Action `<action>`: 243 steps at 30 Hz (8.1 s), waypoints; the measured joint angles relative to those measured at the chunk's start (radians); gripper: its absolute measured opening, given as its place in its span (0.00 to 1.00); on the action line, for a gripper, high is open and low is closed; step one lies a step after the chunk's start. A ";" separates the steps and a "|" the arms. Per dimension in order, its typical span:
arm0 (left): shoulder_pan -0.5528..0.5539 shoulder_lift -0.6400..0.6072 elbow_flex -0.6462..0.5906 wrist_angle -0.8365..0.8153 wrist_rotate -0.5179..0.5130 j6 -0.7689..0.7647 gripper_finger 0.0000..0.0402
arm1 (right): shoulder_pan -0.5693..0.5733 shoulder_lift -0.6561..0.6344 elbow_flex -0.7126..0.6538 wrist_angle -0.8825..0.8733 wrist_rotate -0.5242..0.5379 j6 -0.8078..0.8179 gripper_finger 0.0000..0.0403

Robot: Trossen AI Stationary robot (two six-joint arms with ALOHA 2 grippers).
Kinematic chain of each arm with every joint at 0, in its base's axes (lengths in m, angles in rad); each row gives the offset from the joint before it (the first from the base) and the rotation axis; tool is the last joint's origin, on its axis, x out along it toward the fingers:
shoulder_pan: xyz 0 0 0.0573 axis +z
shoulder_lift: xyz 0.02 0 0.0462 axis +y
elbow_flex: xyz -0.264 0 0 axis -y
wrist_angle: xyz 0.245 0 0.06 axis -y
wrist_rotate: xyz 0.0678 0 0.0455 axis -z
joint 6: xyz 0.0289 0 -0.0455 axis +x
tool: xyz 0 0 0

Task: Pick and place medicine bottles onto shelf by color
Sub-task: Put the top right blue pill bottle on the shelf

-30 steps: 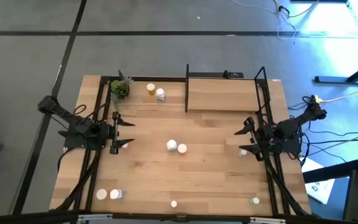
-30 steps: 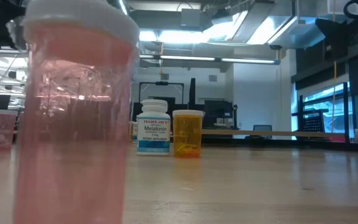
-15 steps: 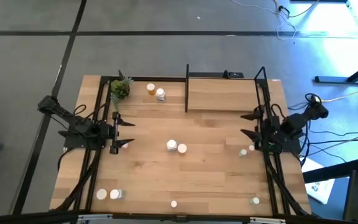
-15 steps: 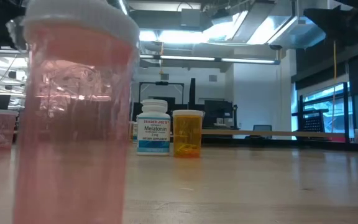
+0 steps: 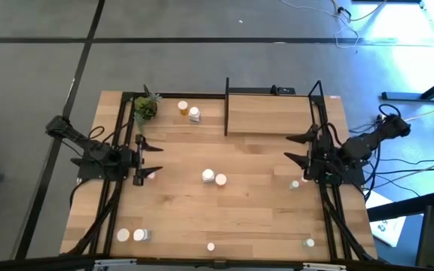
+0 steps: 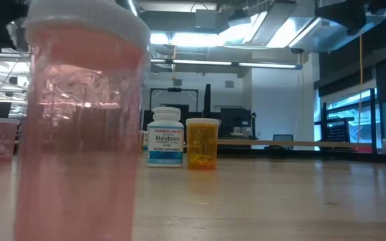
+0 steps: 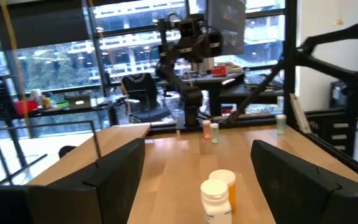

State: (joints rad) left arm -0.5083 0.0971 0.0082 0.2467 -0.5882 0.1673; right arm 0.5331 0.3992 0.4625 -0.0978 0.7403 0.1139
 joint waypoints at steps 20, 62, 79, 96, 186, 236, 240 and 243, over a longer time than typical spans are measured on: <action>0.000 0.085 0.332 -0.216 -0.153 0.155 0.72 | 0.000 0.064 0.086 0.012 -0.229 0.041 0.70; 0.137 0.869 0.993 -0.916 -0.009 -0.584 0.72 | 0.000 0.059 0.085 -0.044 -0.247 0.065 0.70; 0.179 0.872 0.993 -0.917 0.007 -0.528 0.72 | 0.000 0.059 0.085 -0.042 -0.246 0.218 0.70; 0.179 0.872 0.992 -0.917 -0.003 -0.434 0.72 | 0.000 0.073 0.085 -0.033 -0.135 0.250 0.70; 0.179 0.871 0.991 -0.917 -0.004 -0.315 0.72 | -0.050 0.899 0.298 -0.956 -0.696 0.456 0.70; 0.179 0.871 0.991 -0.917 -0.004 -0.317 0.72 | -0.051 0.900 0.252 -0.895 -0.724 0.485 0.42; 0.179 0.871 0.991 -0.917 -0.004 -0.317 0.72 | -0.051 0.900 0.252 -0.876 -0.724 0.486 0.36; 0.179 0.871 0.991 -0.917 -0.004 -0.317 0.72 | -0.051 0.900 0.252 -0.850 -0.724 0.489 0.32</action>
State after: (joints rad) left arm -0.3298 0.9685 0.9997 -0.6701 -0.5922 -0.1493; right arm 0.4824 1.2991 0.7147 -0.9477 0.0158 0.6027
